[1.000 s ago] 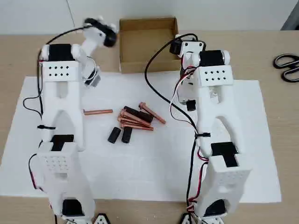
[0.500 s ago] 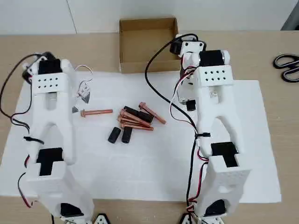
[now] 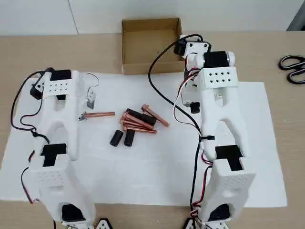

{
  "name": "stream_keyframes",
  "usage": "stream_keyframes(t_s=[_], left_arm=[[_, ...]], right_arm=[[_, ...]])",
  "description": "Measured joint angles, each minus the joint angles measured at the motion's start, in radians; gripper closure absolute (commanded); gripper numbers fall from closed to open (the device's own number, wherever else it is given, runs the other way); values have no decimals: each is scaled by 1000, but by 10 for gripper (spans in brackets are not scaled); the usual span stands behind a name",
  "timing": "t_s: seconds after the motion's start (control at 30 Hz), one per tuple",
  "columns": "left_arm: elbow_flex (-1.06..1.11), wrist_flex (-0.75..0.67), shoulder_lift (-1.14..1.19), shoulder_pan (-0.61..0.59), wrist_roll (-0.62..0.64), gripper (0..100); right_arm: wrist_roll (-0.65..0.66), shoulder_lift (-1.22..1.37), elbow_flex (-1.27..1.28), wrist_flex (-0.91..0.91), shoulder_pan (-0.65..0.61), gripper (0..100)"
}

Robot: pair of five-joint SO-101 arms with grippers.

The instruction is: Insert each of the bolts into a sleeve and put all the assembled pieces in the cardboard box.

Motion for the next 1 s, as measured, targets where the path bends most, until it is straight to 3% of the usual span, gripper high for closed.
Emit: stream_keyframes(t_s=[0.43,1.0], left_arm=[[5,-28,8,51,61,865],[-31,55,15,72,83,865]], right_arm=[[0,0,0,0,-2,995],[0,0,0,0,-2,995]])
